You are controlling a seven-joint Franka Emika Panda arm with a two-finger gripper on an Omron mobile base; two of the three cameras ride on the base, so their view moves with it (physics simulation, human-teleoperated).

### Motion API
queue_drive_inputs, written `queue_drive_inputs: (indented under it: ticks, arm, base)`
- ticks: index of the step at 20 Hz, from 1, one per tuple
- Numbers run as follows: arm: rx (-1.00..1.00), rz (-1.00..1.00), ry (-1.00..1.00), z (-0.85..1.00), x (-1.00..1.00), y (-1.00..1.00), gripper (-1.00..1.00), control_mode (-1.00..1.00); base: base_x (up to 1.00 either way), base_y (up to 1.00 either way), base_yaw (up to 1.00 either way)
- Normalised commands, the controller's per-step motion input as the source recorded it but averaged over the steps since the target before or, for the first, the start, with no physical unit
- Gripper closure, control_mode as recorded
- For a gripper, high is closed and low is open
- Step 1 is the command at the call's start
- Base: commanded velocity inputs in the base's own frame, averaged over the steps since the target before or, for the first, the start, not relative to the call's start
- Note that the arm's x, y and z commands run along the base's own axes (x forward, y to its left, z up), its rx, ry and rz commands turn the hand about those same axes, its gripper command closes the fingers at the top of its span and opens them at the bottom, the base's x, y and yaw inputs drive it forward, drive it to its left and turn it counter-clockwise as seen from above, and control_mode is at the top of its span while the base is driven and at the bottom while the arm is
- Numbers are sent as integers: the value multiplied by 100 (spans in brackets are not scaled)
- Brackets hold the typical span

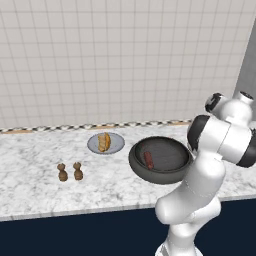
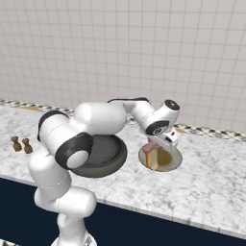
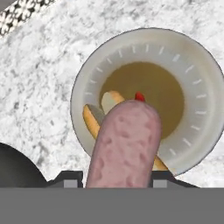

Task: Place one bun and one sausage from the bowl on each plate.

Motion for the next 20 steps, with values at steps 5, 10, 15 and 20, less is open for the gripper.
queue_drive_inputs:
  ticks: [5, 10, 15, 20]
  arm:
    - [-1, 36, 0, -20, 7, -45, 100, -100]
    - [0, 36, 0, -29, 15, -32, 100, -100]
    - [0, 33, 0, -38, 24, -18, 100, -100]
    - [0, 21, 0, -42, 20, 0, 100, -100]
  base:
    - [0, 0, 0]
    - [0, 0, 0]
    - [0, 0, 0]
    - [0, 0, 0]
